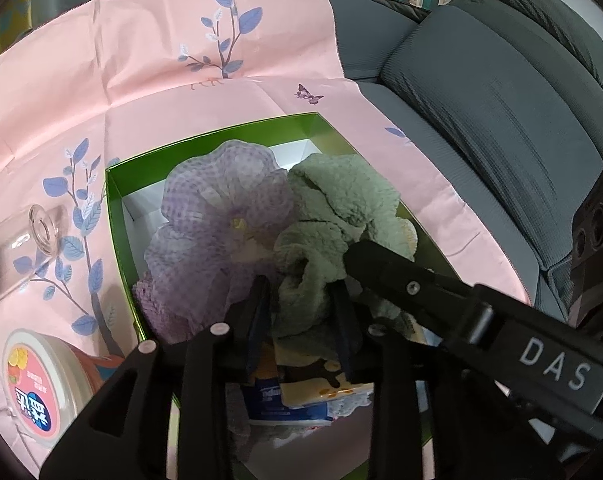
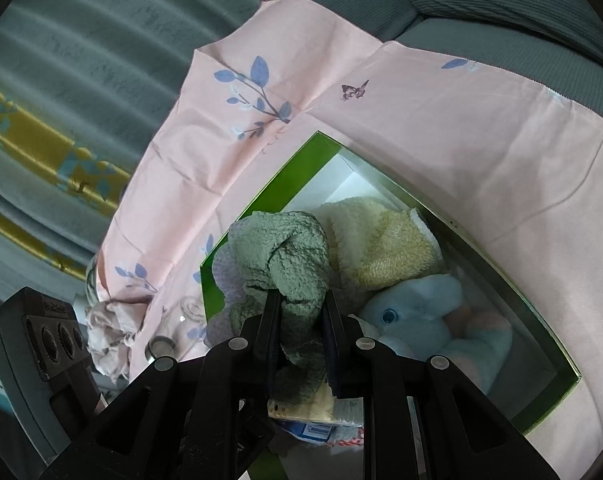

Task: Organize soft objects
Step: 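Lower the green towel into the box and open the right gripper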

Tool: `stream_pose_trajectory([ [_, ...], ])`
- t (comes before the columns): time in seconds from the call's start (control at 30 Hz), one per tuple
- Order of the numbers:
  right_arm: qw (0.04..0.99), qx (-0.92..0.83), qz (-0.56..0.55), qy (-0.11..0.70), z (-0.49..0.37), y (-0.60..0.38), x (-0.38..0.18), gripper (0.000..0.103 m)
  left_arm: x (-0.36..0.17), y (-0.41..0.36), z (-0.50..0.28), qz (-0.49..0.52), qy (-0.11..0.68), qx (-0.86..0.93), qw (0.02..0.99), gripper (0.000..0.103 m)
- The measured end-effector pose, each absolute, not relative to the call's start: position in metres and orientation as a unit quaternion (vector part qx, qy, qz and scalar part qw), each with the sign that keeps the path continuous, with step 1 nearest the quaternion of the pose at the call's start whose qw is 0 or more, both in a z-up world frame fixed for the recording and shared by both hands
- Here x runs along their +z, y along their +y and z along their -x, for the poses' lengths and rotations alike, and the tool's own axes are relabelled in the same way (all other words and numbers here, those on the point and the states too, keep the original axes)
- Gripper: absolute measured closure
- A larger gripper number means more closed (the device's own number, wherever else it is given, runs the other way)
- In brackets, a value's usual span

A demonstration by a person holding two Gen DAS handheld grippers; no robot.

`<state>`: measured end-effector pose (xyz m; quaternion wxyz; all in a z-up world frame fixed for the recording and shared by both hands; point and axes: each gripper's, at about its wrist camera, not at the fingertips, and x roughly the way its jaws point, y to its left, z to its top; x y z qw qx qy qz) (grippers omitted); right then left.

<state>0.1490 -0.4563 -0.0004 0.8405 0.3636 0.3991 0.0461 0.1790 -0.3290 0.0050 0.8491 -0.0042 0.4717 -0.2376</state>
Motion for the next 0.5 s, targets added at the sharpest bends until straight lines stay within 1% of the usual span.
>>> stream_pose_trajectory([
  [0.17,0.841,0.046,-0.363,0.399,-0.148,-0.456,0.0,0.082,0.006,-0.328,-0.178,0.0,0.471,-0.233,0.851,0.068],
  [0.33,0.845,0.04,-0.358,0.396,-0.145,-0.457,0.004,0.082,0.011,-0.327,-0.174,-0.014,0.461,-0.226,0.858,0.055],
  [0.37,0.845,0.04,-0.357,0.396,-0.145,-0.457,0.004,0.081,0.012,-0.327,-0.173,-0.015,0.459,-0.227,0.859,0.054],
  [0.5,0.849,0.035,-0.353,0.392,-0.14,-0.458,0.009,0.076,0.015,-0.326,-0.171,-0.018,0.456,-0.228,0.86,0.045],
])
